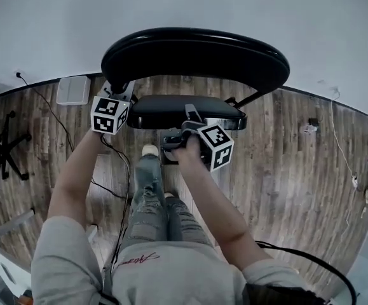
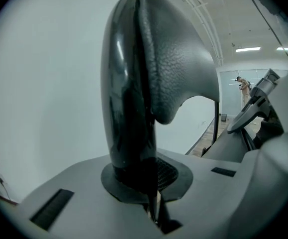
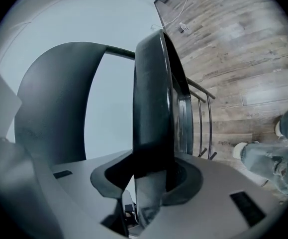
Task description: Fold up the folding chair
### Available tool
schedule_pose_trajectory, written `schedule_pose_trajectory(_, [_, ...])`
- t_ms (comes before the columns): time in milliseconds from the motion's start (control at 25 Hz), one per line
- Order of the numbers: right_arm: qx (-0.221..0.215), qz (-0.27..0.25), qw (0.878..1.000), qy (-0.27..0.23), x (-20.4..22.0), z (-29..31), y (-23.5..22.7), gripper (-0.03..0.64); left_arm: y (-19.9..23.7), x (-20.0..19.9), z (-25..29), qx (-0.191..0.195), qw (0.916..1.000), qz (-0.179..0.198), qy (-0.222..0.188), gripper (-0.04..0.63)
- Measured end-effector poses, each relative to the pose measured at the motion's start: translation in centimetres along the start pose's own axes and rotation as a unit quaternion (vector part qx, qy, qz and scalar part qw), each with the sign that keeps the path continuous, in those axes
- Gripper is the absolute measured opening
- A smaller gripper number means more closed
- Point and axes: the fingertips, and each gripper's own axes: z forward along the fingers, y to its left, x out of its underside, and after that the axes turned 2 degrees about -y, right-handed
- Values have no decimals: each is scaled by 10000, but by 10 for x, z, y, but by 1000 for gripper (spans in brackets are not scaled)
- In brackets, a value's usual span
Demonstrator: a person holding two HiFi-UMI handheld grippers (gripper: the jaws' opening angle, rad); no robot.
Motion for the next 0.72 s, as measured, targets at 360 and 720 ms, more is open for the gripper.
schedule_pose_trajectory(360, [91, 395, 9982, -436, -10, 53, 43, 137, 29, -15, 60, 639, 9973, -36, 349, 18])
schedule_pose_trajectory(720, [180, 563, 9963, -632, -30, 113, 84, 155, 51, -31, 119, 1143, 9923, -1, 470, 18])
